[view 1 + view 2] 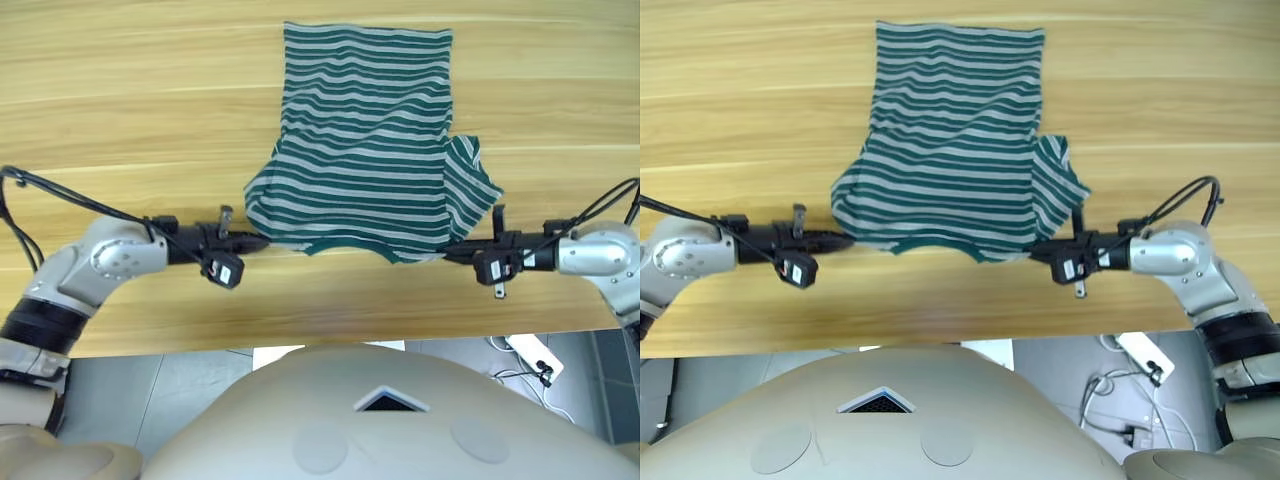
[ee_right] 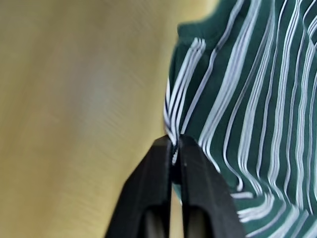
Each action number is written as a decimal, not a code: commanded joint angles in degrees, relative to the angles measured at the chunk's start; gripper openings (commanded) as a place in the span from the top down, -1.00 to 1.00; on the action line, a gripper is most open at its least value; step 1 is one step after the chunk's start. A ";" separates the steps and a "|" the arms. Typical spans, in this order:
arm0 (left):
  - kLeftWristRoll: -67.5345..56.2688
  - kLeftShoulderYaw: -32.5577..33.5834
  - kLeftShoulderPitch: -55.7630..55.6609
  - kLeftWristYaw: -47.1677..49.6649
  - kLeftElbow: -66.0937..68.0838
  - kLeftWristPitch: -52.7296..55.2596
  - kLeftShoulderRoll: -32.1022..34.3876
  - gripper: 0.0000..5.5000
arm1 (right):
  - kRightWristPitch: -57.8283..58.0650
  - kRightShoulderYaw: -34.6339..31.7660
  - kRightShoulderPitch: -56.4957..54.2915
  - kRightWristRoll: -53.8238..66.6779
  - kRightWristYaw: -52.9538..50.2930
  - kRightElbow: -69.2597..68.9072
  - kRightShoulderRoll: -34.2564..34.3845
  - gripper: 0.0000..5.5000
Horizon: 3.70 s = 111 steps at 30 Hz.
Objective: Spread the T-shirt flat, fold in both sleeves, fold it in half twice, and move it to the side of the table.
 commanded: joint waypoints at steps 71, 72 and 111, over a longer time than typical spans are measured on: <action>2.83 7.05 -26.22 -2.31 41.42 -2.85 5.93 0.47 | 11.48 12.84 -17.40 -25.21 -19.55 10.05 23.31 -0.95; 1.14 7.53 -26.12 -2.76 40.49 -3.31 5.27 0.47 | 11.25 12.86 -17.01 -24.26 -18.95 9.03 23.17 -0.95; 2.67 4.03 -23.28 -2.82 34.73 -3.72 -0.80 0.47 | 12.25 9.19 -14.21 -21.59 -17.51 7.59 19.00 -0.95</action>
